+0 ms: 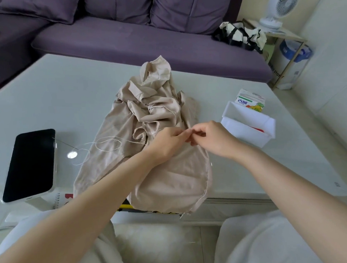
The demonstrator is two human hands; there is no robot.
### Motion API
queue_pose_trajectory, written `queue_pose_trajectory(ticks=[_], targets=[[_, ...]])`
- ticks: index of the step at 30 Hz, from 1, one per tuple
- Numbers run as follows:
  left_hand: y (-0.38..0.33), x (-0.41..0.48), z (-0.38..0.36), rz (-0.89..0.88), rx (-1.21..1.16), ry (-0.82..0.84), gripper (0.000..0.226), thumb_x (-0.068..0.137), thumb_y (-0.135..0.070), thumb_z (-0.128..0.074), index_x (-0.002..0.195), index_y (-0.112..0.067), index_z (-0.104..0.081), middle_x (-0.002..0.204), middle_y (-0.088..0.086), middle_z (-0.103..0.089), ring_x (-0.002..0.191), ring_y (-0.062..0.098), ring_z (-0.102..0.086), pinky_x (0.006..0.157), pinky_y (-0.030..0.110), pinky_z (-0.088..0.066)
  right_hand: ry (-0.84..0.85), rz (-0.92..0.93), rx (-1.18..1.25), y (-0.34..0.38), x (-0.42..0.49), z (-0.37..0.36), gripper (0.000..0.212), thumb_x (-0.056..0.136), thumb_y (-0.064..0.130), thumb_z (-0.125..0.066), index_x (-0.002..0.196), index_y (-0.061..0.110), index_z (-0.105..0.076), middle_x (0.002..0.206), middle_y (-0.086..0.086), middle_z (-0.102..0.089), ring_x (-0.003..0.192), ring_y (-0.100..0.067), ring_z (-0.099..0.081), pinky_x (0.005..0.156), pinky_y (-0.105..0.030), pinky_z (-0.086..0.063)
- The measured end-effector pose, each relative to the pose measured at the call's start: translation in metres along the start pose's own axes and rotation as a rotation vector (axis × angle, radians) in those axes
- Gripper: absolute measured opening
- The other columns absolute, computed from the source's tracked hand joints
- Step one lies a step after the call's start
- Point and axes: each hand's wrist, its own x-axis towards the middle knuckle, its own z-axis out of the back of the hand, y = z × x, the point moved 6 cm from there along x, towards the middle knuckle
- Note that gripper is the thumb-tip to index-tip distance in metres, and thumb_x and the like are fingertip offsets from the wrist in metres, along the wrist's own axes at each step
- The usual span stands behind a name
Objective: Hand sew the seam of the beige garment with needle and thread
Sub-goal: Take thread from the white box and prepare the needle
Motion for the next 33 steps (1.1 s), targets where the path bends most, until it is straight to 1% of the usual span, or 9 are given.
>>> queue_pose_trajectory(ticks=[7, 12, 15, 17, 21, 23, 26, 28, 33], targets=[[0.007, 0.002, 0.014, -0.065, 0.187, -0.065, 0.014, 0.089, -0.024, -0.063, 0.079, -0.017, -0.068, 0.041, -0.009, -0.036, 0.041, 0.004, -0.037, 0.046, 0.018, -0.025, 0.022, -0.076, 0.024, -0.028, -0.007, 0.003, 0.020, 0.092, 0.023, -0.060, 0.073, 0.027, -0.066, 0.080, 0.003, -0.071, 0.087, -0.021, -0.066, 0.084, -0.032, -0.049], [0.010, 0.007, 0.016, -0.062, 0.229, -0.116, 0.023, 0.089, -0.021, -0.062, 0.067, -0.026, -0.059, 0.047, -0.007, -0.036, 0.043, 0.006, -0.037, 0.051, 0.022, -0.028, 0.022, -0.100, 0.016, -0.042, -0.009, 0.003, 0.016, 0.092, 0.022, -0.060, 0.078, 0.022, -0.069, 0.074, 0.010, -0.067, 0.077, -0.011, -0.062, 0.076, -0.024, -0.044], [0.012, 0.010, 0.015, -0.055, 0.223, -0.143, 0.020, 0.089, -0.022, -0.062, 0.069, -0.022, -0.062, 0.041, -0.008, -0.036, 0.044, 0.007, -0.037, 0.049, 0.018, -0.029, 0.011, -0.100, 0.011, -0.048, -0.011, 0.006, 0.014, 0.093, 0.020, -0.058, 0.089, 0.017, -0.071, 0.087, 0.004, -0.070, 0.089, -0.015, -0.064, 0.085, -0.027, -0.045], [0.015, 0.011, 0.015, -0.045, 0.217, -0.152, 0.017, 0.089, -0.022, -0.062, 0.072, -0.020, -0.064, 0.036, -0.011, -0.037, 0.043, 0.005, -0.039, 0.048, 0.016, -0.030, -0.002, -0.080, -0.015, -0.051, -0.012, 0.010, 0.015, 0.094, 0.017, -0.056, 0.102, 0.016, -0.070, 0.100, 0.004, -0.068, 0.095, -0.011, -0.060, 0.085, -0.019, -0.041], [0.016, 0.012, 0.016, -0.045, 0.223, -0.175, 0.018, 0.089, -0.022, -0.062, 0.071, -0.021, -0.064, 0.036, -0.011, -0.035, 0.042, 0.004, -0.039, 0.046, 0.016, -0.029, -0.130, -0.018, -0.153, -0.058, -0.017, 0.029, 0.029, 0.097, 0.018, -0.050, 0.125, 0.013, -0.055, 0.118, -0.001, -0.056, 0.099, -0.010, -0.054, 0.090, -0.021, -0.039], [0.016, 0.012, 0.014, -0.047, 0.227, -0.180, 0.016, 0.090, -0.022, -0.062, 0.074, -0.020, -0.064, 0.037, -0.010, -0.034, 0.042, 0.003, -0.040, 0.046, 0.016, -0.029, -0.236, -0.027, -0.256, -0.065, -0.022, 0.041, 0.028, 0.098, 0.019, -0.046, 0.125, 0.013, -0.051, 0.117, -0.002, -0.054, 0.101, -0.015, -0.054, 0.087, -0.029, -0.041], [0.012, 0.014, 0.008, -0.072, 0.256, -0.205, 0.013, 0.090, -0.023, -0.061, 0.078, -0.019, -0.064, 0.040, -0.009, -0.040, 0.045, 0.004, -0.043, 0.048, 0.016, -0.029, -0.431, -0.056, -0.331, -0.078, -0.028, 0.065, 0.025, 0.099, 0.012, -0.042, 0.121, 0.007, -0.052, 0.118, -0.008, -0.054, 0.103, -0.024, -0.054, 0.078, -0.026, -0.034], [0.007, 0.017, 0.004, -0.084, 0.273, -0.229, 0.012, 0.090, -0.023, -0.061, 0.080, -0.018, -0.065, 0.046, -0.007, -0.041, 0.050, 0.007, -0.042, 0.055, 0.026, -0.035, -0.522, -0.123, -0.342, -0.094, -0.027, 0.084, 0.024, 0.098, 0.008, -0.042, 0.117, 0.003, -0.054, 0.119, -0.013, -0.054, 0.105, -0.029, -0.053, 0.081, -0.033, -0.038], [-0.009, 0.030, -0.009, -0.101, 0.275, -0.243, 0.012, 0.091, -0.023, -0.060, 0.079, -0.021, -0.062, 0.050, -0.009, -0.043, 0.052, 0.005, -0.044, 0.051, 0.015, -0.032, -0.369, -0.344, -0.359, -0.155, -0.002, 0.113, 0.023, 0.092, 0.002, -0.050, 0.110, 0.003, -0.065, 0.117, -0.016, -0.061, 0.106, -0.032, -0.058, 0.093, -0.040, -0.046]])
